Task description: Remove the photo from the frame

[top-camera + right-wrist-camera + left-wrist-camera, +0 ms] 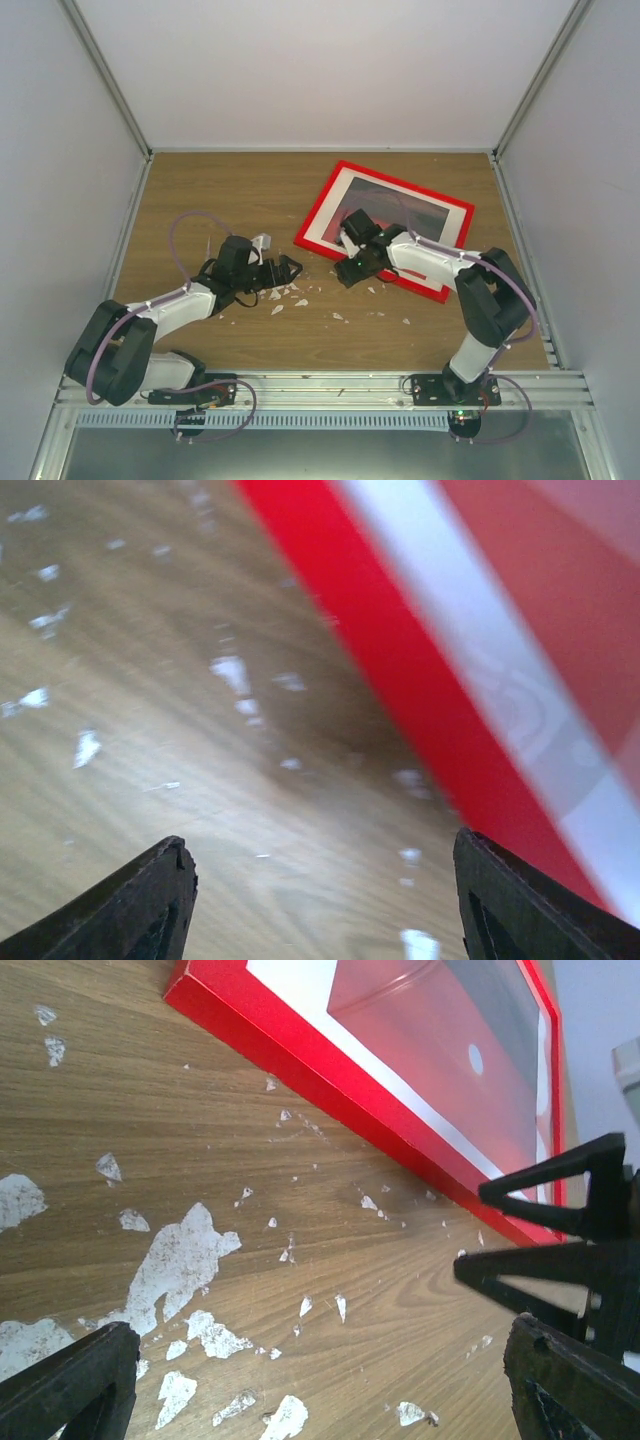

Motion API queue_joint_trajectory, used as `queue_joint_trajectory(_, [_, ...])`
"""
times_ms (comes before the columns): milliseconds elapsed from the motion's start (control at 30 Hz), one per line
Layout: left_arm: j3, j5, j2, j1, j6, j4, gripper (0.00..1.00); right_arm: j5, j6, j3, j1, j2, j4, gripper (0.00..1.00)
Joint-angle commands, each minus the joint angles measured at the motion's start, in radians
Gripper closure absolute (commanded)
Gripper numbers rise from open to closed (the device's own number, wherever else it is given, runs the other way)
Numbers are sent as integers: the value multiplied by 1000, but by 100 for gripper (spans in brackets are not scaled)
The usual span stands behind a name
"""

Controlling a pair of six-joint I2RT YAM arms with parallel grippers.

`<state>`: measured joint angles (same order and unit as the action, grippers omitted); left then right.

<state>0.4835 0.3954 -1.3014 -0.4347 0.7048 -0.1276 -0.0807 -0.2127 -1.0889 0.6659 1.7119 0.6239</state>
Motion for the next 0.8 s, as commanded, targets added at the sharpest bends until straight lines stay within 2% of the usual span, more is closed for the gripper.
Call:
queue_joint_trajectory(0, [-18, -7, 4, -14, 3, -72, 1, 124, 9, -2, -79, -57, 35, 27])
queue_joint_trajectory(133, [-13, -7, -4, -21, 8, -75, 1, 104, 36, 36, -146, -60, 20, 23])
queue_joint_trajectory(300, [-10, -5, -21, -28, 11, -84, 1, 62, 43, 75, -155, -40, 3, 21])
queue_joint_trajectory(533, [17, 3, -76, -31, 15, -114, 1, 14, 33, 105, -142, -24, -18, 21])
queue_joint_trajectory(767, [83, 3, -169, -30, 5, -132, 1, -39, 16, 90, -78, -7, -27, 22])
